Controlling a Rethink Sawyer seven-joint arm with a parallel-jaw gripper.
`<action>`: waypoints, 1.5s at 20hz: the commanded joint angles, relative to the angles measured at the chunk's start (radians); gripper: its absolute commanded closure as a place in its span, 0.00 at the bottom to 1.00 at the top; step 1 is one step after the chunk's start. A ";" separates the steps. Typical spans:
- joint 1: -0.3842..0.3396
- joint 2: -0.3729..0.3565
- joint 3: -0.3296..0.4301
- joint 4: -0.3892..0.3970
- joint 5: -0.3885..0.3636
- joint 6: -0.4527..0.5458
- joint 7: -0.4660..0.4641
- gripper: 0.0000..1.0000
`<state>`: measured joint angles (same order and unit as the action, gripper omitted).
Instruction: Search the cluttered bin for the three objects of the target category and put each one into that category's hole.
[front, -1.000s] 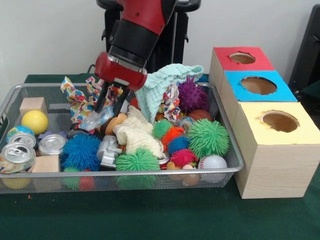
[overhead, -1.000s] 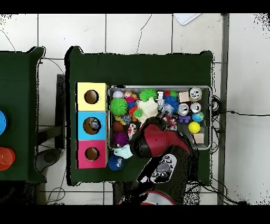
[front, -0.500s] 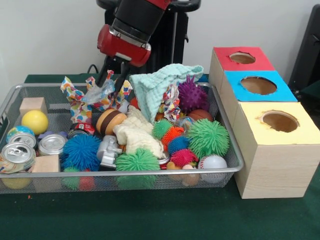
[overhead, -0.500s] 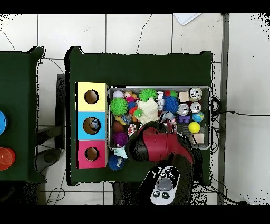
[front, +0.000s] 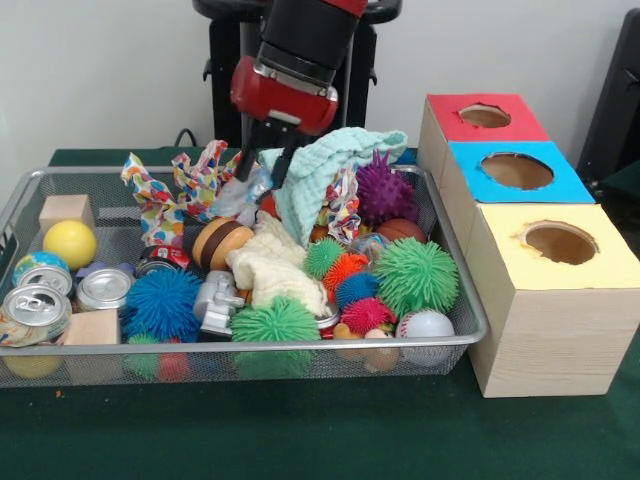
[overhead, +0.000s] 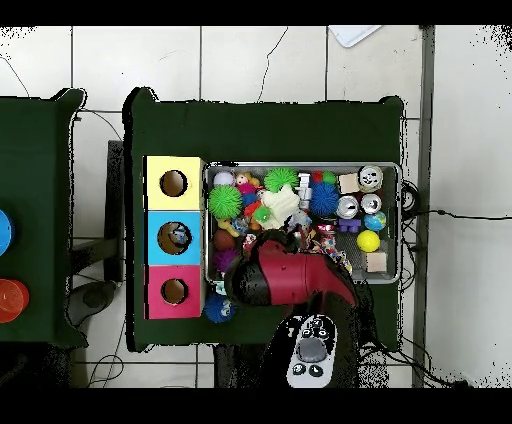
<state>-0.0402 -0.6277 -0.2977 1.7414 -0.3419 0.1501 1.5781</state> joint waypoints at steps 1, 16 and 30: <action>-0.041 -0.018 0.196 0.125 0.088 0.091 0.168 1.00; 0.222 -0.090 0.050 0.099 0.329 0.379 0.288 1.00; 0.362 -0.094 0.033 0.047 0.520 0.453 0.444 1.00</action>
<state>0.3265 -0.7687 -0.2778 1.8126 0.1069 0.6232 1.6759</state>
